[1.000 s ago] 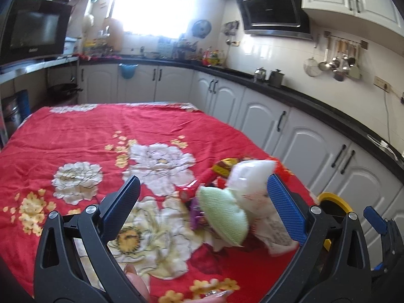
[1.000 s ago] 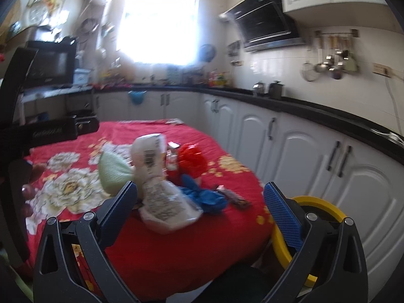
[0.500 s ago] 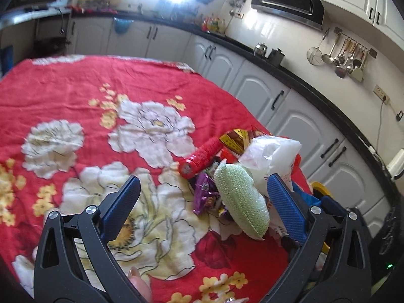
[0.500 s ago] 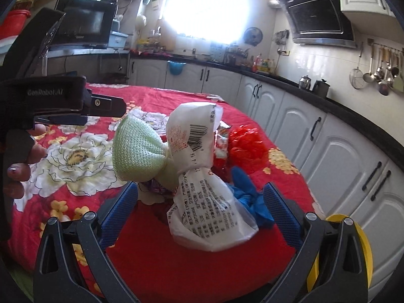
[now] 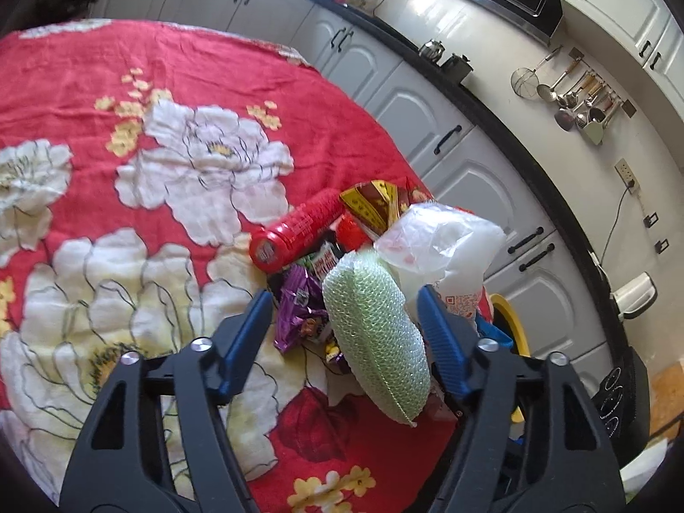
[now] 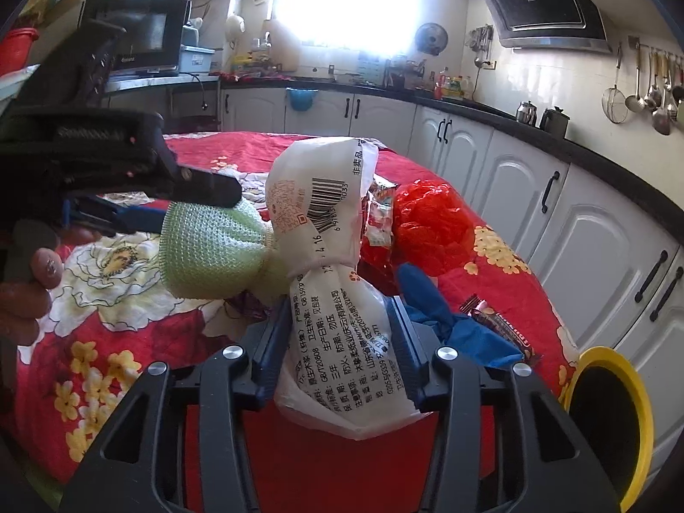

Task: Collect trash
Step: 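Close the right tool on the white bag while the left tool grips the green scrubber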

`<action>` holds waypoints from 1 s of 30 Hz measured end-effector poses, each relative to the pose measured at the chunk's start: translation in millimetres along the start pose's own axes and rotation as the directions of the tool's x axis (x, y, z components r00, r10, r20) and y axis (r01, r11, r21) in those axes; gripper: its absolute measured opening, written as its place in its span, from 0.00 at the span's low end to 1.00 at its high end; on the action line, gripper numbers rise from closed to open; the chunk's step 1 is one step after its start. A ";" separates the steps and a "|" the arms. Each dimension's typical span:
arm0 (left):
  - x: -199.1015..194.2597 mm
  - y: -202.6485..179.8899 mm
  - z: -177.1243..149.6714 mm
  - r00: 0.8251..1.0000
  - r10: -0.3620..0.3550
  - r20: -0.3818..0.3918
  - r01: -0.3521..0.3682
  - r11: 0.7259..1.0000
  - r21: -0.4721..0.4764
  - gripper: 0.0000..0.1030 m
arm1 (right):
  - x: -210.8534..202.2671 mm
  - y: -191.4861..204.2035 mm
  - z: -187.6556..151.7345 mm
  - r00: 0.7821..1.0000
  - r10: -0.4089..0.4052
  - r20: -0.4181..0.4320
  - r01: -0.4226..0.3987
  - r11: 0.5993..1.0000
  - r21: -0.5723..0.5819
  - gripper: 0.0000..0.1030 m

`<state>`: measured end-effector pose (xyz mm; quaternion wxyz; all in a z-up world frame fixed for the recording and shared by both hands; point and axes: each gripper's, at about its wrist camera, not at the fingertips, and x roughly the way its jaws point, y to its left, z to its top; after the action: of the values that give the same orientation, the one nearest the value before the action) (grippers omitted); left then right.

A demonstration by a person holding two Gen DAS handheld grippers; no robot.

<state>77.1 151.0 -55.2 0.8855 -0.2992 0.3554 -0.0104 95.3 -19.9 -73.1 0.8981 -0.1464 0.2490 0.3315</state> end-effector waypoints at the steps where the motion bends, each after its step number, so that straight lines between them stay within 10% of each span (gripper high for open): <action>1: 0.8 -0.4 -0.6 1.000 -0.005 -0.005 0.005 1.000 0.002 0.49 | -1.4 -0.6 -0.8 1.000 0.010 0.003 -0.010 1.000 0.005 0.39; 5: 1.4 -3.3 -2.1 0.999 -0.032 -0.015 0.032 0.999 0.020 0.29 | -8.5 -1.6 -3.2 0.999 0.035 0.019 -0.035 0.999 0.024 0.37; 30: -71.5 -29.6 3.0 0.991 0.049 0.126 -0.071 0.982 0.178 0.24 | -68.4 -25.1 -0.3 0.992 0.042 0.122 -0.060 0.987 0.151 0.35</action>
<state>31.2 144.9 7.0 0.9289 -0.2065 0.3074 0.0019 67.0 -74.3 -33.7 0.9111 -0.0502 0.2240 0.3424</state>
